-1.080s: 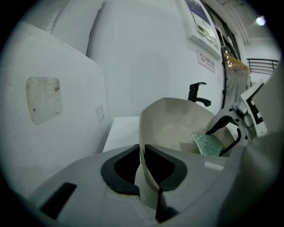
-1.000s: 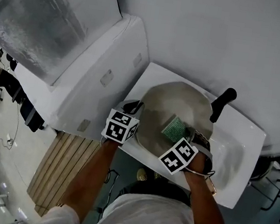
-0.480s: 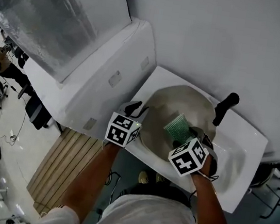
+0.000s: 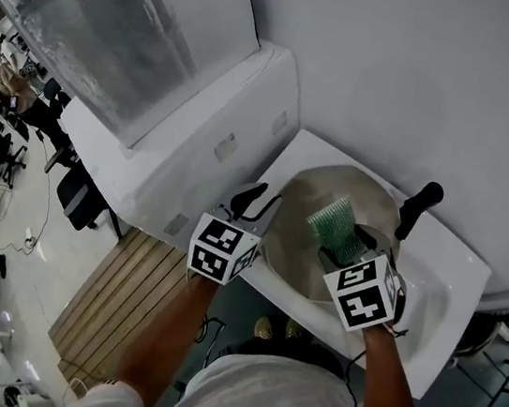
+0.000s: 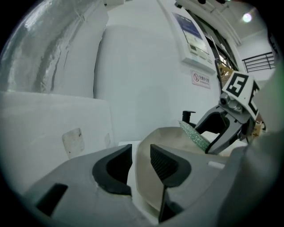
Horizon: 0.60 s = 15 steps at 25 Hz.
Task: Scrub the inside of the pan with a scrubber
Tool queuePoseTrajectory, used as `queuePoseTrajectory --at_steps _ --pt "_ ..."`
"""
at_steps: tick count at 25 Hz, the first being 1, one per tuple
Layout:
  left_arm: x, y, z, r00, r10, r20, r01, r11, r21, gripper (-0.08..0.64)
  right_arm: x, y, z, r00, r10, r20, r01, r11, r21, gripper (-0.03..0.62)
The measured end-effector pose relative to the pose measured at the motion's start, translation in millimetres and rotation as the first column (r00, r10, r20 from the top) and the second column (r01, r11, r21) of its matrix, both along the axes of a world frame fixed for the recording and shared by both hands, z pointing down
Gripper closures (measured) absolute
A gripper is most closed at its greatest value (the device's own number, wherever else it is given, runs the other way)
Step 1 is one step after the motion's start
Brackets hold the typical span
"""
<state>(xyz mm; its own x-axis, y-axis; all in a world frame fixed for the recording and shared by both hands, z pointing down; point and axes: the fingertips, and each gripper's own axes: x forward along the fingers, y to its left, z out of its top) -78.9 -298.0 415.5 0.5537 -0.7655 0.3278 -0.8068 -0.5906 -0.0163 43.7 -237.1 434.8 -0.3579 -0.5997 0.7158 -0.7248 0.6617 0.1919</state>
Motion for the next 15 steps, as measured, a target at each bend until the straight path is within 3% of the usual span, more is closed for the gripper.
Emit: queuePoseTrajectory --at_steps 8,15 --pt "4.0 23.3 -64.7 0.995 0.016 -0.096 -0.003 0.991 0.137 0.437 -5.3 -7.0 -58.3 0.978 0.007 0.21 -0.034 0.991 0.129 0.288" --pt "8.9 43.9 -118.6 0.986 0.052 -0.156 -0.009 0.965 0.261 0.448 -18.9 -5.0 -107.2 0.918 -0.056 0.392 -0.041 0.971 0.236 0.288"
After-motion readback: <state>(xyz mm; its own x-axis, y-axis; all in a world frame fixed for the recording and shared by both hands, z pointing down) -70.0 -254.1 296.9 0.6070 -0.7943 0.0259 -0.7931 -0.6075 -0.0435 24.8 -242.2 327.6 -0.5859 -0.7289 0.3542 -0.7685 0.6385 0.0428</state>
